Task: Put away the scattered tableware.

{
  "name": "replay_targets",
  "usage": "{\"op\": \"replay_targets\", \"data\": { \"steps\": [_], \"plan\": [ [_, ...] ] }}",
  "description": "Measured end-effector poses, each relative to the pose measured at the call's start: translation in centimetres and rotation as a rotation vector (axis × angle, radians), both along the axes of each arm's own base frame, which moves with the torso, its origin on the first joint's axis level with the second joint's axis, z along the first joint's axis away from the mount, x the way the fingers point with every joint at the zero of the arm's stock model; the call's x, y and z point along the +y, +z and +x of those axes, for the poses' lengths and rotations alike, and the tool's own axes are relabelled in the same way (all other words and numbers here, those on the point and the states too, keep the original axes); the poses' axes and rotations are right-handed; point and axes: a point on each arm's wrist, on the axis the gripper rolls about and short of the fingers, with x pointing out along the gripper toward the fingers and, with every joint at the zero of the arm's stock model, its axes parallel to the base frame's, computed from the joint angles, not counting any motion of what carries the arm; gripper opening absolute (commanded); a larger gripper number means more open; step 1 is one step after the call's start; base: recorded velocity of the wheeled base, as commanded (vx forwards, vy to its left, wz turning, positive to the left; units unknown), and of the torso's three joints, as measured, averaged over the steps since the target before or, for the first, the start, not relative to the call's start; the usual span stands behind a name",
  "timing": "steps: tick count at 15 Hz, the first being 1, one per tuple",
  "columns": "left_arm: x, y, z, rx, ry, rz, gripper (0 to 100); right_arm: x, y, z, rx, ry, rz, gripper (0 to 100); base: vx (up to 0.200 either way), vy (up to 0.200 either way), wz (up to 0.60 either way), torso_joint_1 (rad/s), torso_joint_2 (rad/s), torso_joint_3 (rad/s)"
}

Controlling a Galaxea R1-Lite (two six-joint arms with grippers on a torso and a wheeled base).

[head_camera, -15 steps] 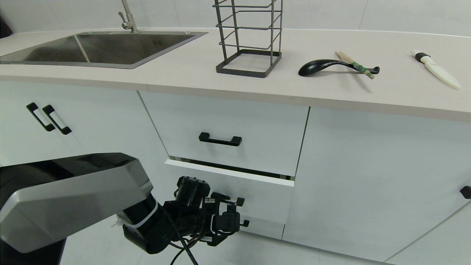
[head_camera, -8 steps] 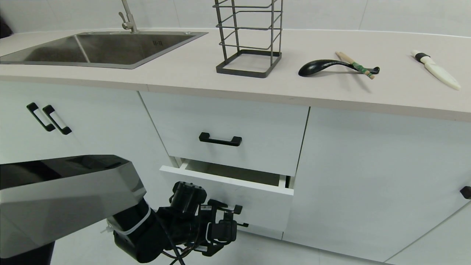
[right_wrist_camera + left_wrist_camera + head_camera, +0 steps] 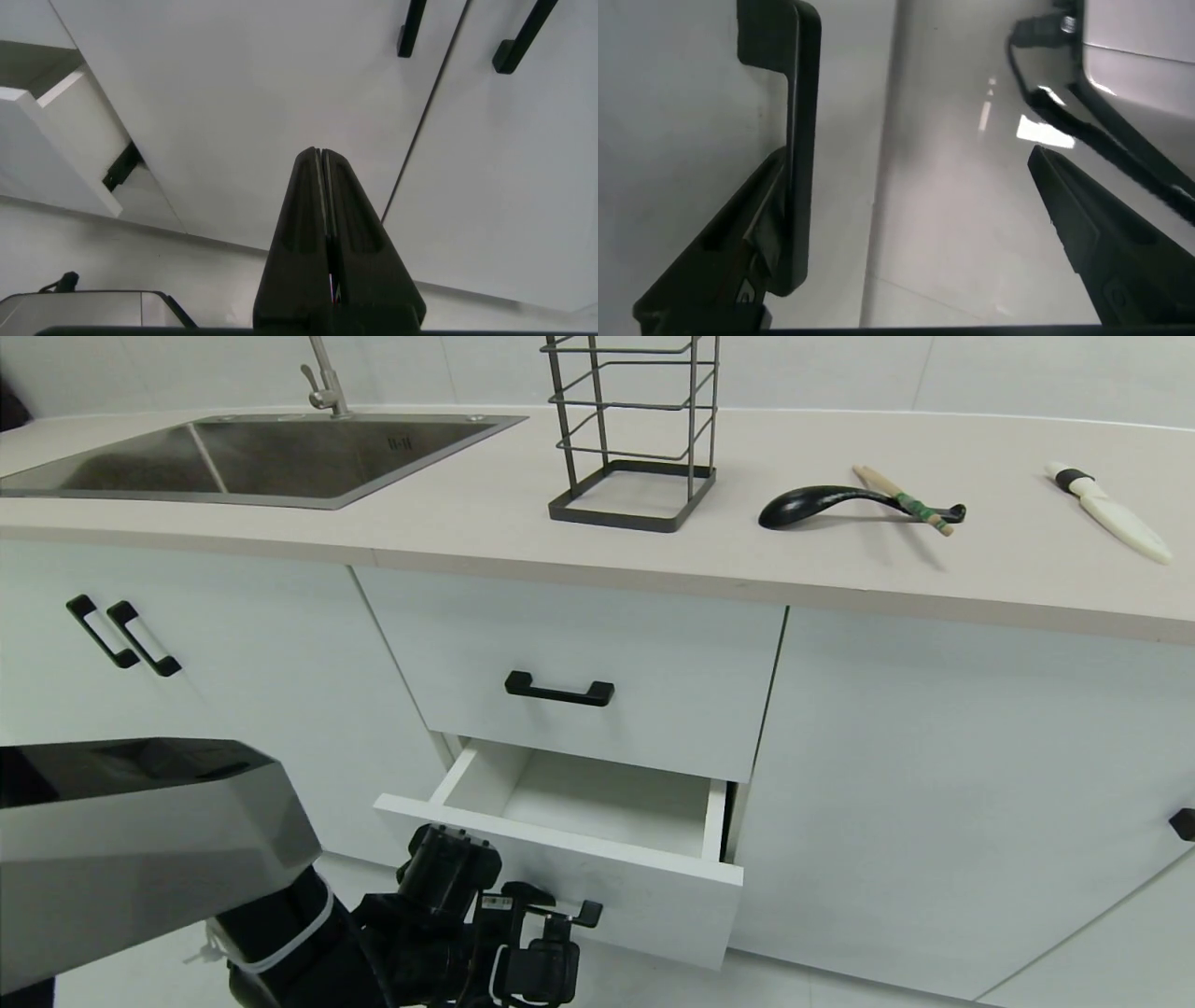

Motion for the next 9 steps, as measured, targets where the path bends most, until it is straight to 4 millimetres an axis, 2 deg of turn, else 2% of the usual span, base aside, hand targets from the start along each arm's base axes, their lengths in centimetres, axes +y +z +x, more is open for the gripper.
{"op": "replay_targets", "data": {
  "steps": [6, 9],
  "plan": [
    [0.8, 2.7, -3.1, -0.045, -0.028, -0.024, 100, 0.0, 0.0, 0.0, 0.0, 0.0, 0.0, 0, 0.0, 0.0, 0.0, 0.0, 0.0, 0.0],
    [0.1, 4.6, -4.6, -0.096, -0.071, -0.061, 100, 0.0, 0.0, 0.0, 0.0, 0.0, 0.0, 0, 0.0, 0.0, 0.0, 0.0, 0.0, 0.0]
  ]
}}
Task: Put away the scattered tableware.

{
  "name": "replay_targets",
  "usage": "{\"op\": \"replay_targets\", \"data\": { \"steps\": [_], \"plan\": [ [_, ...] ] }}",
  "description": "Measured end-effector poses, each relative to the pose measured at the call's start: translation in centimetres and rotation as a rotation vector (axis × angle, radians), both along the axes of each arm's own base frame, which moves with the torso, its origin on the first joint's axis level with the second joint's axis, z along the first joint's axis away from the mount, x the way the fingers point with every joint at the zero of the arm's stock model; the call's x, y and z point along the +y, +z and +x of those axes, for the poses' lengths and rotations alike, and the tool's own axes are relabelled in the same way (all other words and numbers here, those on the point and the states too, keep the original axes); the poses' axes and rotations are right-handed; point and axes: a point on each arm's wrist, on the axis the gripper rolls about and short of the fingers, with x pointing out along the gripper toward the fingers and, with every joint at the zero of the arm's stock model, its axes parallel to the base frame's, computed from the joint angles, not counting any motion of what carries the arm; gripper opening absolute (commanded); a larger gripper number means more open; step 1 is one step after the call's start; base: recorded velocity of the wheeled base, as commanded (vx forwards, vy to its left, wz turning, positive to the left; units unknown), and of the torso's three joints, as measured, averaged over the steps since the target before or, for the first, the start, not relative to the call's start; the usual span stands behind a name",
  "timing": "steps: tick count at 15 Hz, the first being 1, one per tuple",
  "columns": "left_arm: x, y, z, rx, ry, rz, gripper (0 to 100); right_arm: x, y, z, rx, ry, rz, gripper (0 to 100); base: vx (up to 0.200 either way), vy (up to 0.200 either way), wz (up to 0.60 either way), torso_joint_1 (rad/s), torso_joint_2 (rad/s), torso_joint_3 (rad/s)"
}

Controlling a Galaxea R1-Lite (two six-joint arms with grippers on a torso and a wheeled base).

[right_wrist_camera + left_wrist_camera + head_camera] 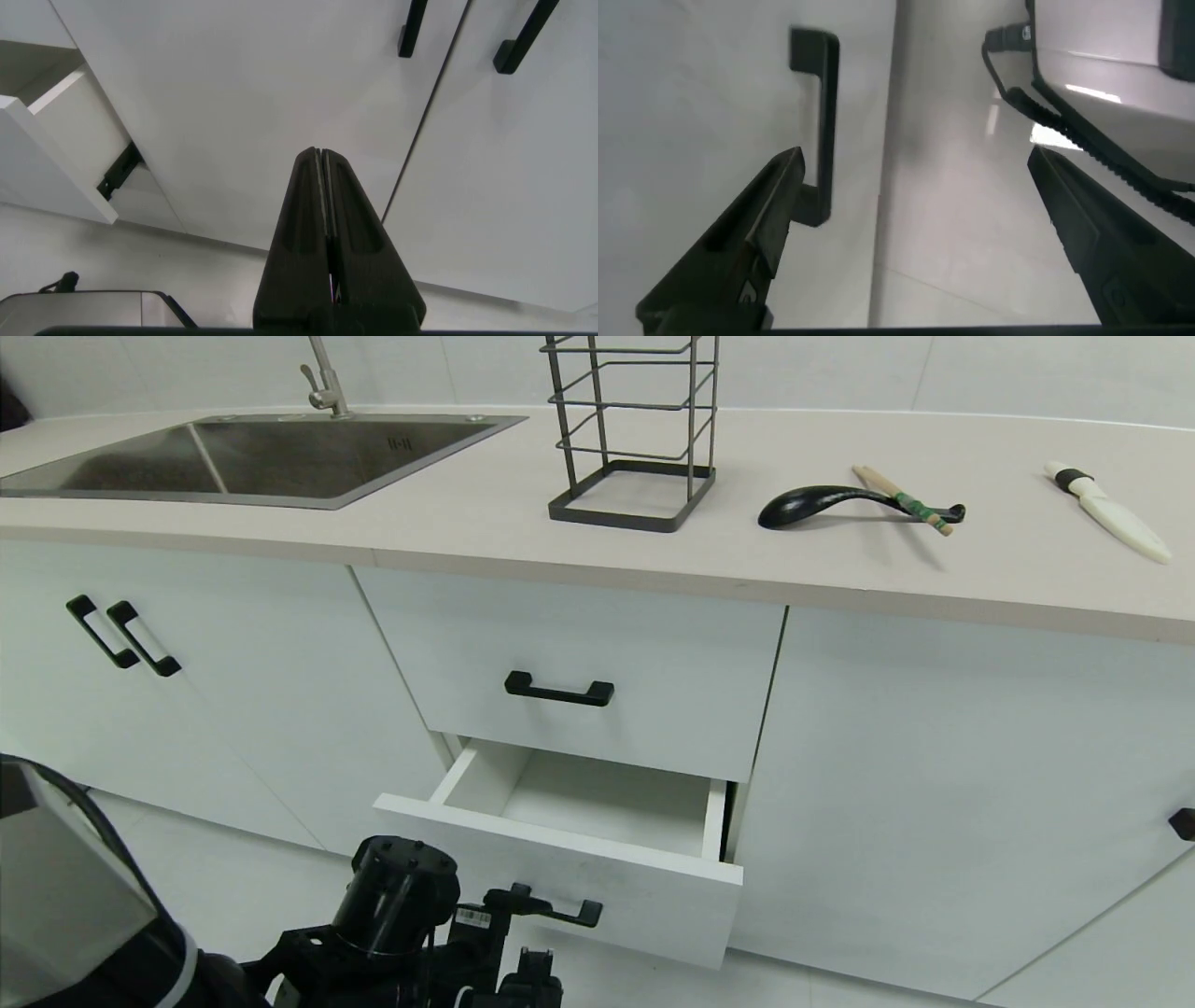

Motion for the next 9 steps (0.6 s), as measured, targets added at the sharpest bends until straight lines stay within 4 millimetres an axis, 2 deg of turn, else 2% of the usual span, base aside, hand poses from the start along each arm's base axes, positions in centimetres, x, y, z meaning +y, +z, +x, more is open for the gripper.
{"op": "replay_targets", "data": {
  "steps": [5, 9],
  "plan": [
    [-1.7, 3.2, 0.8, -0.122, -0.032, -0.091, 100, 0.0, 0.0, 0.0, 0.0, 0.0, 0.0, 0, 0.0, 0.0, 0.0, 0.0, 0.0, 0.0],
    [-2.6, 4.3, 2.0, -0.133, 0.014, -0.166, 100, 0.0, 0.0, 0.0, 0.0, 0.0, 0.0, 0, 0.0, 0.0, 0.0, 0.0, 0.0, 0.0]
  ]
}}
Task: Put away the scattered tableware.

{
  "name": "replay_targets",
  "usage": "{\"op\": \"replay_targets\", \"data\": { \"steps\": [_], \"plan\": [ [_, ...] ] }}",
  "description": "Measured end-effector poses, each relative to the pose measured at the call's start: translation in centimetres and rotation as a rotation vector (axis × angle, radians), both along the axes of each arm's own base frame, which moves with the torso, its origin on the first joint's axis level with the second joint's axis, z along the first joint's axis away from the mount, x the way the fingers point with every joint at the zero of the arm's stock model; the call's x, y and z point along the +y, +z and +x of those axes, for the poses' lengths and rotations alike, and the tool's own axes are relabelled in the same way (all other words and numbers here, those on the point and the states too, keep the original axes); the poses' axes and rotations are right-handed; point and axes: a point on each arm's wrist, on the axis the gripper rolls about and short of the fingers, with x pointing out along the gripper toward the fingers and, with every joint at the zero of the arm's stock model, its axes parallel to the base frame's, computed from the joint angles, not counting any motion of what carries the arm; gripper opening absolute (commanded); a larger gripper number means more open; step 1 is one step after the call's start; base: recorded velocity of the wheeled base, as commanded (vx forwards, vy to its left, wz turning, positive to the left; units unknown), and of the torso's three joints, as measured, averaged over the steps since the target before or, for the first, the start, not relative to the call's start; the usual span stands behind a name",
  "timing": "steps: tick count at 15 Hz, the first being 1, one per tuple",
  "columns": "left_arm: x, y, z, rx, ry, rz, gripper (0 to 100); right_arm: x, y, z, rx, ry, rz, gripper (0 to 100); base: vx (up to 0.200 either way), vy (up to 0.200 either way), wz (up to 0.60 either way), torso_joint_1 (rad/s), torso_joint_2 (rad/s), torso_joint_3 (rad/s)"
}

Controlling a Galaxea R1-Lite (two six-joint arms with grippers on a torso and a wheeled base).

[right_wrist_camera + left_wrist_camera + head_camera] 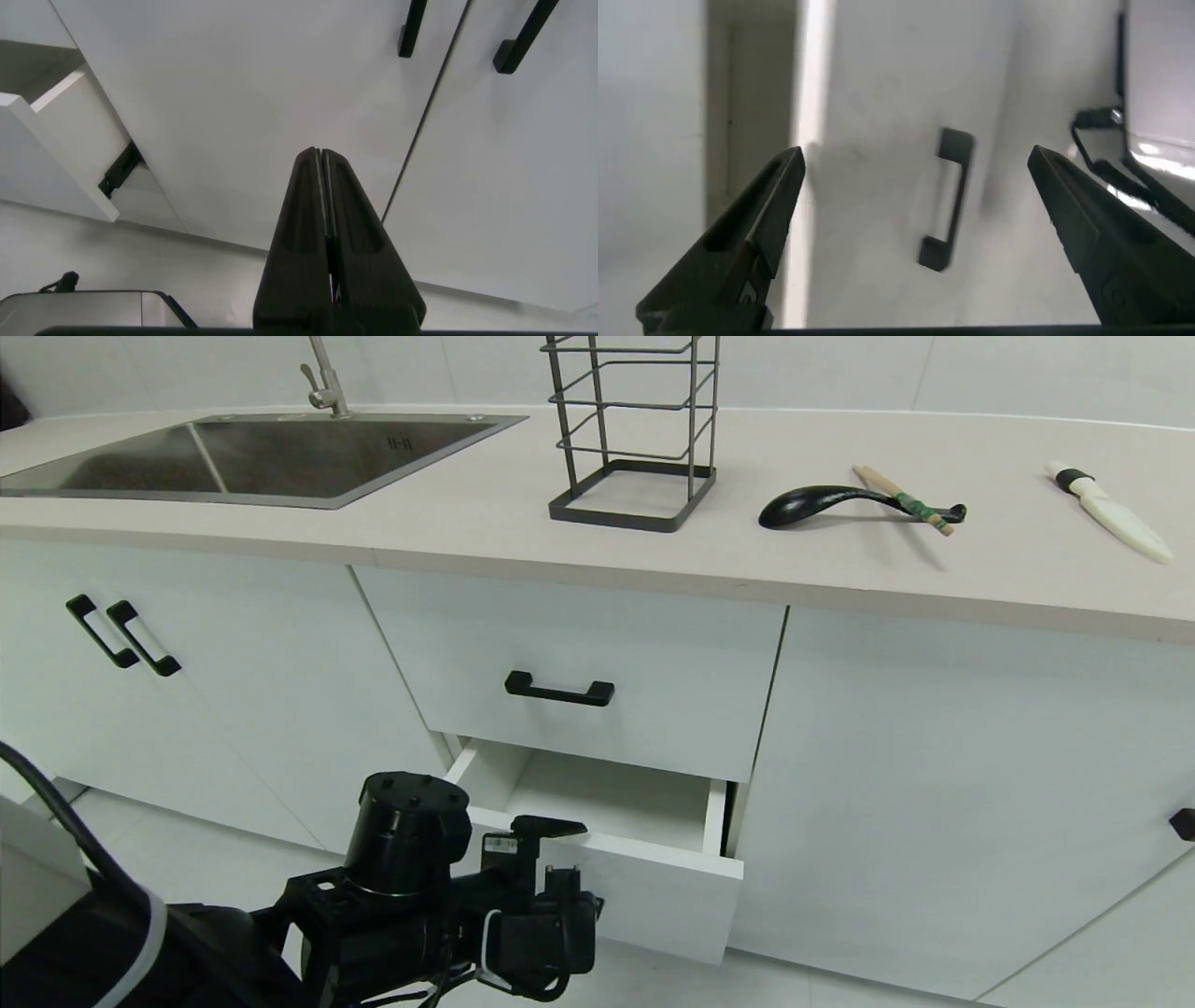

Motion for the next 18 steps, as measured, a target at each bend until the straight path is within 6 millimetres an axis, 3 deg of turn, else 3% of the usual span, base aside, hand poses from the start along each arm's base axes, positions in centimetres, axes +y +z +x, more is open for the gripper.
{"op": "replay_targets", "data": {
  "steps": [6, 9, 14, 18],
  "plan": [
    [-1.4, -1.6, 2.4, 0.017, 0.008, 0.008, 100, 0.0, 0.0, 0.0, 0.0, 0.0, 0.0, 0, 0.0, 0.0, 0.0, 0.0, 0.0, 0.0],
    [-1.3, -2.7, 2.3, 0.042, 0.005, 0.024, 100, 0.0, 0.0, 0.0, 0.0, 0.0, 0.0, 0, 0.0, 0.0, 0.0, 0.0, 0.0, 0.0],
    [0.2, -2.6, -1.3, 0.089, -0.021, 0.048, 100, 0.0, 0.0, 0.0, 0.0, 0.0, 0.0, 0, 0.0, 0.0, 0.0, 0.0, 0.0, 0.0],
    [1.9, -1.8, -5.5, 0.12, -0.048, 0.043, 100, 0.0, 0.0, 0.0, 0.0, 0.0, 0.0, 0, 0.0, 0.0, 0.0, 0.0, 0.0, 0.0]
  ]
}}
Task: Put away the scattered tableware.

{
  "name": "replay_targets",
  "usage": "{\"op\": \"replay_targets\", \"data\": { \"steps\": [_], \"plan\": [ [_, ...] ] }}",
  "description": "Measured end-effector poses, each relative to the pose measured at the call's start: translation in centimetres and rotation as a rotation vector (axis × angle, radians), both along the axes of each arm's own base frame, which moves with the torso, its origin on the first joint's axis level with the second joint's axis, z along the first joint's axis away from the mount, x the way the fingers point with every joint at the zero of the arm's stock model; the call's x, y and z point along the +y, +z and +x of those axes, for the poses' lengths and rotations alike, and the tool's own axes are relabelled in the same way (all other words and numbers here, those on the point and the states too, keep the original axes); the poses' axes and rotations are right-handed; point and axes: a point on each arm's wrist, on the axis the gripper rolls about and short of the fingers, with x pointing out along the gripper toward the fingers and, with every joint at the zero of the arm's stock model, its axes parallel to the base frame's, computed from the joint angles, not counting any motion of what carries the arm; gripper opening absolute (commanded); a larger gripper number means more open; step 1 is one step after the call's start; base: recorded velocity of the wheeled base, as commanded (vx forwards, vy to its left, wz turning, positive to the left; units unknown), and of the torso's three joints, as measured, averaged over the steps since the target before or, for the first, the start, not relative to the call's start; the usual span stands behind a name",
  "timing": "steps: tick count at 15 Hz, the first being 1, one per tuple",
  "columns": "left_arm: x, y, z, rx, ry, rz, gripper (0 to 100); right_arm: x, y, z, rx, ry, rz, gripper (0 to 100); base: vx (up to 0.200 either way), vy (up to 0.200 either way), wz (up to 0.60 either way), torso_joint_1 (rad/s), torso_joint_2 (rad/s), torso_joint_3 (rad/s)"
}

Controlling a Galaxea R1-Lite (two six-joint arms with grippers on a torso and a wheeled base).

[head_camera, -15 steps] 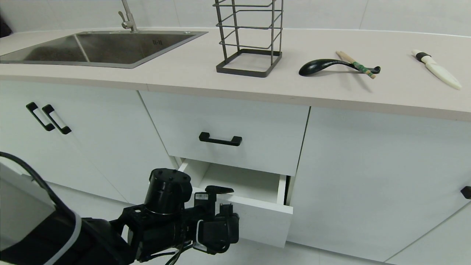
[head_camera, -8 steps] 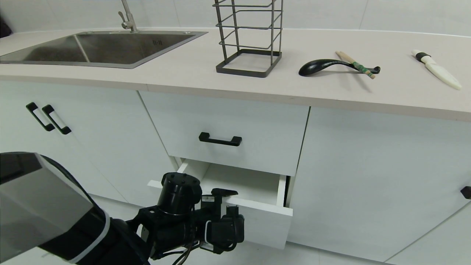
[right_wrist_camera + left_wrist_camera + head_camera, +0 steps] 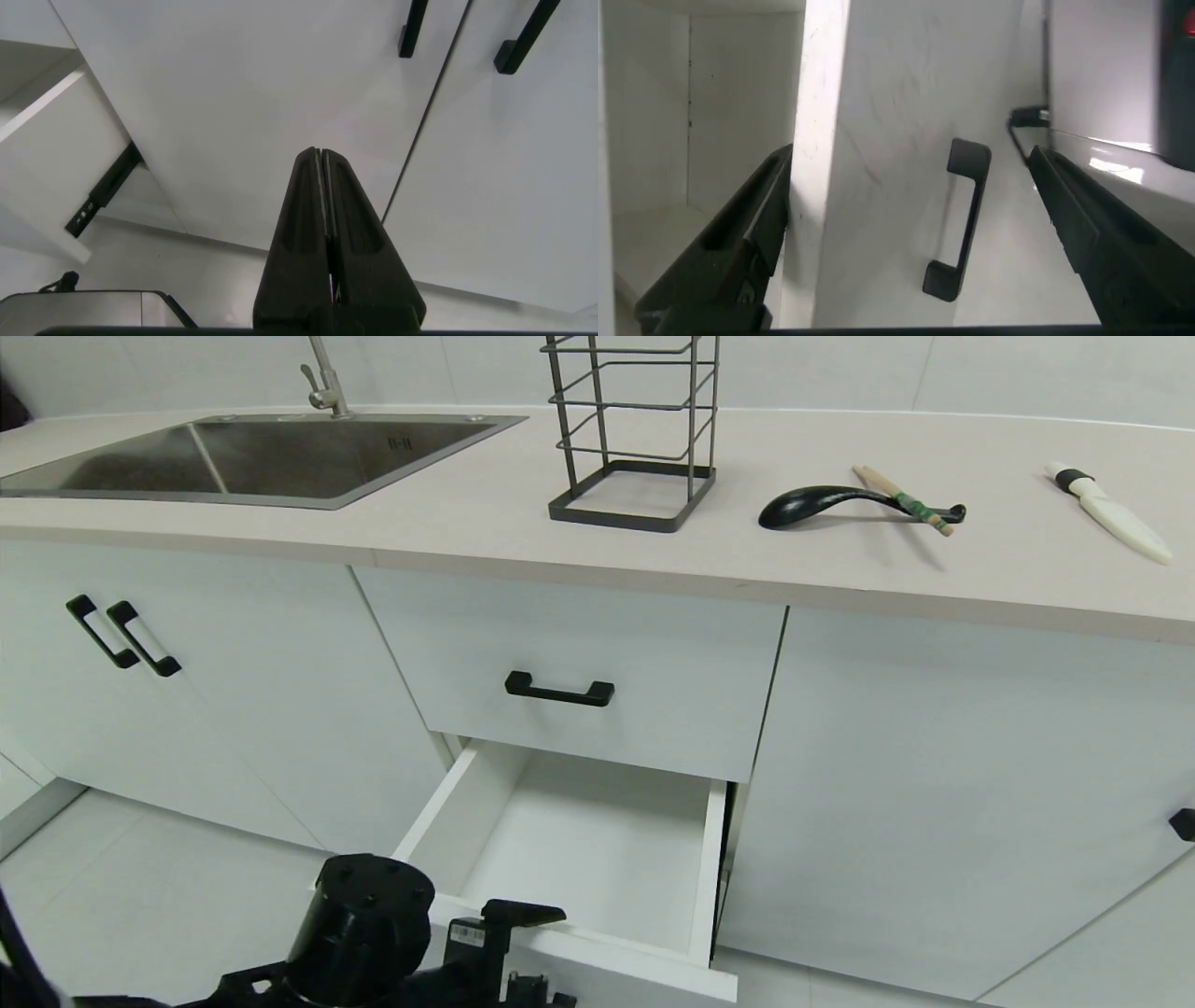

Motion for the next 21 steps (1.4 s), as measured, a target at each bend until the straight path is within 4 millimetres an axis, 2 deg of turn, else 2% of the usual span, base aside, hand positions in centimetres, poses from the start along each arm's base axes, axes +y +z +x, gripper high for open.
{"op": "replay_targets", "data": {
  "steps": [6, 11, 13, 15, 18, 19, 21],
  "plan": [
    [-0.1, 0.8, -1.5, -0.025, -0.05, -0.028, 100, 0.0, 0.0, 0.0, 0.0, 0.0, 0.0, 0, 0.0, 0.0, 0.0, 0.0, 0.0, 0.0],
    [-0.7, 3.6, -3.6, -0.1, -0.145, -0.104, 100, 0.0, 0.0, 0.0, 0.0, 0.0, 0.0, 0, 0.0, 0.0, 0.0, 0.0, 0.0, 0.0],
    [-0.5, 5.0, -4.1, -0.119, -0.13, -0.163, 100, 0.0, 0.0, 0.0, 0.0, 0.0, 0.0, 0, 0.0, 0.0, 0.0, 0.0, 0.0, 0.0],
    [-0.4, 7.1, -4.1, -0.116, -0.005, -0.28, 100, 0.0, 0.0, 0.0, 0.0, 0.0, 0.0, 0, 0.0, 0.0, 0.0, 0.0, 0.0, 0.0],
    [-0.4, 12.7, -3.0, -0.027, 0.35, -0.693, 100, 0.0, 0.0, 0.0, 0.0, 0.0, 0.0, 0, 0.0, 0.0, 0.0, 0.0, 0.0, 0.0],
    [0.3, 14.4, -2.4, -0.02, 0.42, -0.797, 100, 0.0, 0.0, 0.0, 0.0, 0.0, 0.0, 0, 0.0, 0.0, 0.0, 0.0, 0.0, 0.0],
    [2.8, 15.7, -1.0, 0.004, 0.527, -0.904, 100, 0.0, 0.0, 0.0, 0.0, 0.0, 0.0, 0, 0.0, 0.0, 0.0, 0.0, 0.0, 0.0]
  ]
}}
